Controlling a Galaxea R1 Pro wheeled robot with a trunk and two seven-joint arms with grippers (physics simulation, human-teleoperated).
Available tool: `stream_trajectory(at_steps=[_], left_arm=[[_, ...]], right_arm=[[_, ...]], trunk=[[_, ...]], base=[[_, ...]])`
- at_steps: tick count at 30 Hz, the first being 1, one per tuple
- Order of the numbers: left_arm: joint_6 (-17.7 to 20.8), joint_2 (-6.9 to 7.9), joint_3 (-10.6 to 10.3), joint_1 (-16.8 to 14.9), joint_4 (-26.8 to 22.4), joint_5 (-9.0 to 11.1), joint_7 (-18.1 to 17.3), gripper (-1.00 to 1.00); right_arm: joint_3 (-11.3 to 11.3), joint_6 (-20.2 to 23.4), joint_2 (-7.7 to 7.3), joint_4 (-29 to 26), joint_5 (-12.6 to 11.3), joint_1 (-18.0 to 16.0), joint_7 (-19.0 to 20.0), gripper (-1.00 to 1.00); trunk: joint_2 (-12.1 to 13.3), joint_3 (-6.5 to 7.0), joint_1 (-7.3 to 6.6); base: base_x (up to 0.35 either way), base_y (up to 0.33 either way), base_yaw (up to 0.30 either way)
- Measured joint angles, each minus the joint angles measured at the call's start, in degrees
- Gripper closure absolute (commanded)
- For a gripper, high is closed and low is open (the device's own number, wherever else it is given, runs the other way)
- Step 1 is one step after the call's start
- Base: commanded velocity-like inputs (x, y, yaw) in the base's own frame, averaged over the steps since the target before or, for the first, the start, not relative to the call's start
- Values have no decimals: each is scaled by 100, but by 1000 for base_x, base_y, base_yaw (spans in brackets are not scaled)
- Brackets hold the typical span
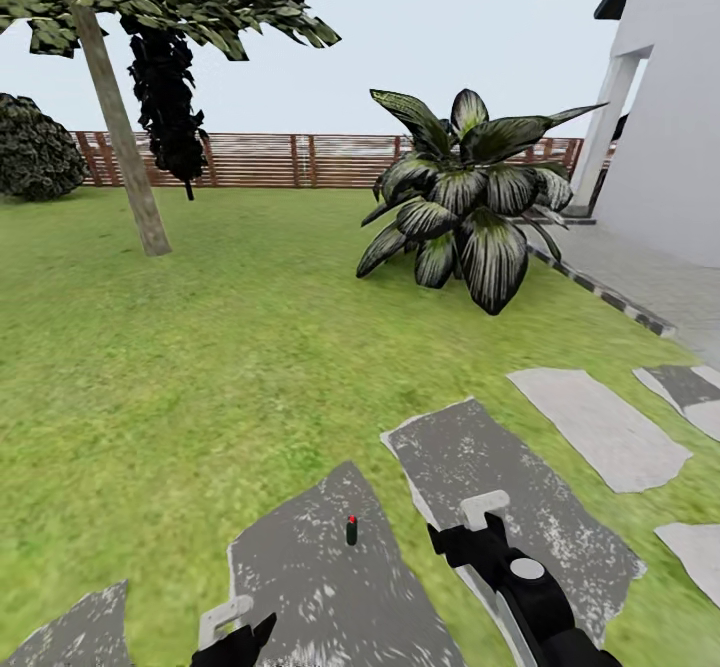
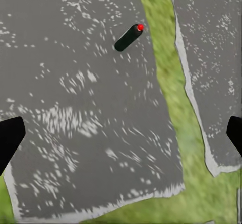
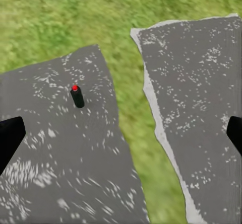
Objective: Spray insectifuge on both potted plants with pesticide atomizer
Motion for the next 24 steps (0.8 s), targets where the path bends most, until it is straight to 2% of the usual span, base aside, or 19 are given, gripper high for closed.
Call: stream_trajectory(at_steps=[15, 24], left_arm=[[0, -4, -3, 0, 0, -6, 0, -100], [0, -4, -3, 0, 2, -2, 8, -100]], right_arm=[[0, 3, 7, 0, 0, 1, -5, -100], [0, 4, 2, 0, 1, 1, -6, -100]], trunk=[[0, 0, 0], [0, 0, 0]], base=[[1, -339, 207], [119, -328, 236]])
